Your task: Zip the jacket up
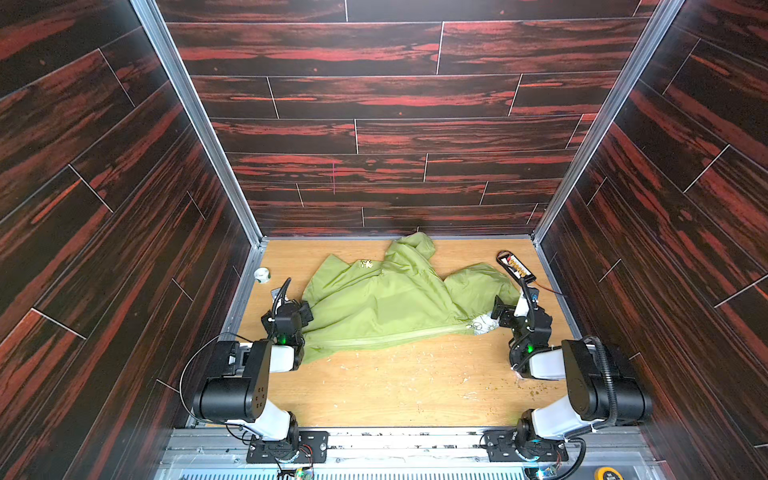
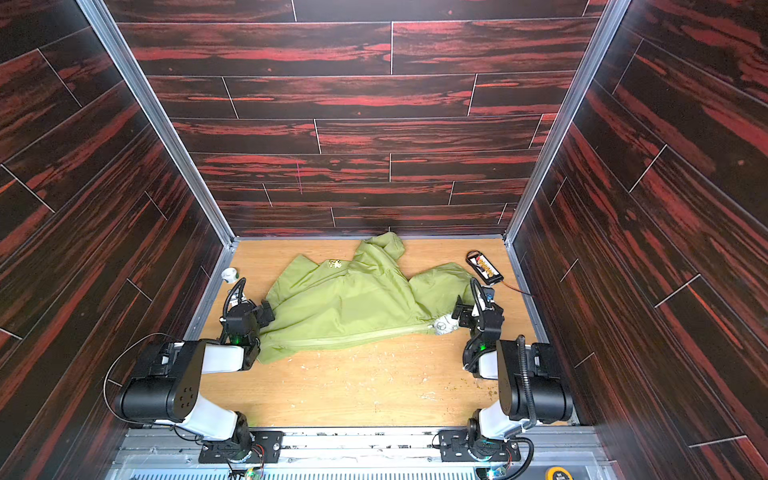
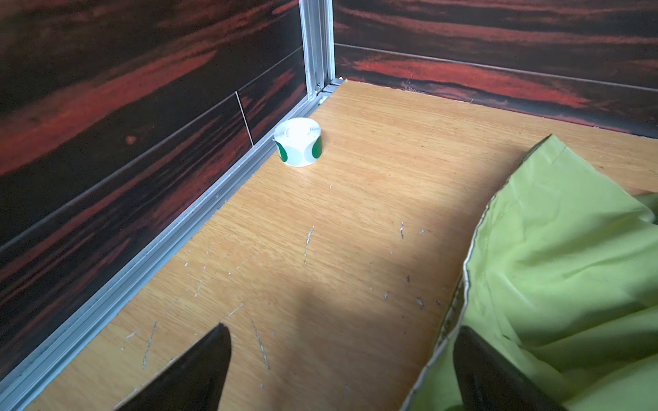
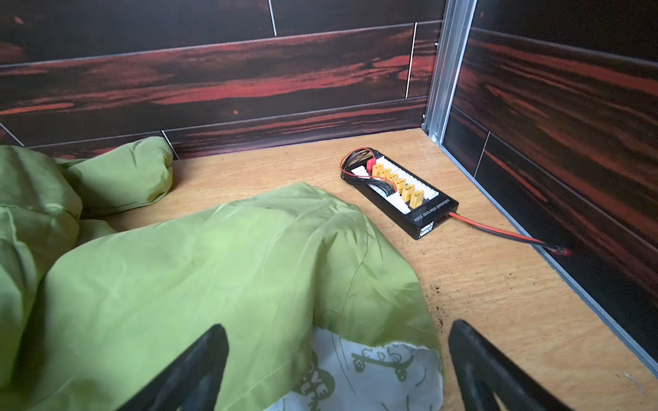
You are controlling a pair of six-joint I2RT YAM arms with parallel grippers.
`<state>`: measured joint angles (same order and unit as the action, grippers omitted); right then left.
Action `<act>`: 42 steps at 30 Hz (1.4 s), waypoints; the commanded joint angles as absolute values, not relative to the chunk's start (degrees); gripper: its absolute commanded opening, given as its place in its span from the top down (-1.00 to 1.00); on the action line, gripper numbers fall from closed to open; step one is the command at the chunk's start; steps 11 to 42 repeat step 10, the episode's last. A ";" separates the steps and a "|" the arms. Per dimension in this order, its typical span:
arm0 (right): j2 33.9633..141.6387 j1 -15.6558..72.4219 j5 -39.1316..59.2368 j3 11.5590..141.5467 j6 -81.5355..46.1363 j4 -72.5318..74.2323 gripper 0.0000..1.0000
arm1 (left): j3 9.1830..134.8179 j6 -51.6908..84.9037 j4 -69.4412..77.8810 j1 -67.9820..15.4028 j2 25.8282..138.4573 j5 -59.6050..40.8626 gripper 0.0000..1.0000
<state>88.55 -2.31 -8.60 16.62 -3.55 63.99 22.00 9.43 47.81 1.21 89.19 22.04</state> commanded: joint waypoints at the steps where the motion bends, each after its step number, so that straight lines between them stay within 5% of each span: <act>1: 89.50 -2.28 -8.51 17.42 -2.37 65.58 -0.98 | 23.20 8.79 47.72 1.32 87.58 22.06 -0.99; 42: 89.21 -4.44 -3.73 18.10 -3.25 63.69 -0.97 | 23.39 8.79 47.53 1.32 87.60 22.06 -0.99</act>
